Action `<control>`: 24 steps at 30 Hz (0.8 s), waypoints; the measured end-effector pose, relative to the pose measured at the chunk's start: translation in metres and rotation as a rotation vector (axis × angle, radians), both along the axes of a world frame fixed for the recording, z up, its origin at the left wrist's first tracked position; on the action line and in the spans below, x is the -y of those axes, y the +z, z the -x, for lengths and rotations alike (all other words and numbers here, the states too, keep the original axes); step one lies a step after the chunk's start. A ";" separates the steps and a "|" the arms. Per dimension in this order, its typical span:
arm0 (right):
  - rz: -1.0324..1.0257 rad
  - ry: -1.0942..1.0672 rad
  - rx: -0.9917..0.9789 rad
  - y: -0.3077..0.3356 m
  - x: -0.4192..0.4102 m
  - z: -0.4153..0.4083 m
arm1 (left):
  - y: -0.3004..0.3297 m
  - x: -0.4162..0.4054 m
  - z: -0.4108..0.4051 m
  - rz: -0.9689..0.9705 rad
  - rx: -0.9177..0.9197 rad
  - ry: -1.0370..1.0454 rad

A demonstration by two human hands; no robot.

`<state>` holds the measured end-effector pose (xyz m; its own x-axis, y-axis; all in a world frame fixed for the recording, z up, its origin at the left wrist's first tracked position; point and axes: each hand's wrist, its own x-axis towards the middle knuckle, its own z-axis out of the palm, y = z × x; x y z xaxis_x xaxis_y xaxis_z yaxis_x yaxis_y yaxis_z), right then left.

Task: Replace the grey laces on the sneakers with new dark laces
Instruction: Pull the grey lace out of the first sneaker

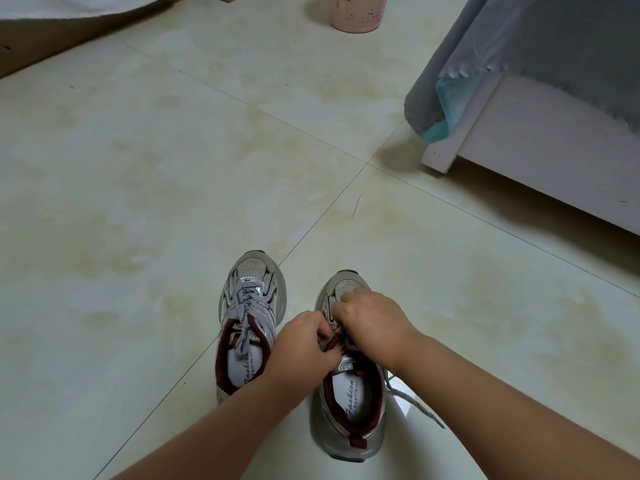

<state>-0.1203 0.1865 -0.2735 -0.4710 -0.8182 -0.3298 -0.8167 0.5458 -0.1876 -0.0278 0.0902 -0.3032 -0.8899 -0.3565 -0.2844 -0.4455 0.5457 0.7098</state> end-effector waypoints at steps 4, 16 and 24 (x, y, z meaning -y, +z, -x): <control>0.026 -0.138 0.115 -0.002 -0.002 0.003 | 0.001 -0.003 -0.001 -0.023 0.012 0.009; 0.317 -0.795 0.723 -0.016 -0.019 0.023 | 0.003 0.002 -0.005 0.002 0.052 0.018; 0.113 -0.344 0.289 -0.008 0.004 0.005 | 0.003 0.001 -0.001 0.062 0.052 -0.032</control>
<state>-0.1250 0.1829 -0.2813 -0.6233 -0.6687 -0.4054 -0.4967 0.7390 -0.4552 -0.0268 0.0889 -0.2999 -0.8858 -0.3466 -0.3086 -0.4624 0.6023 0.6507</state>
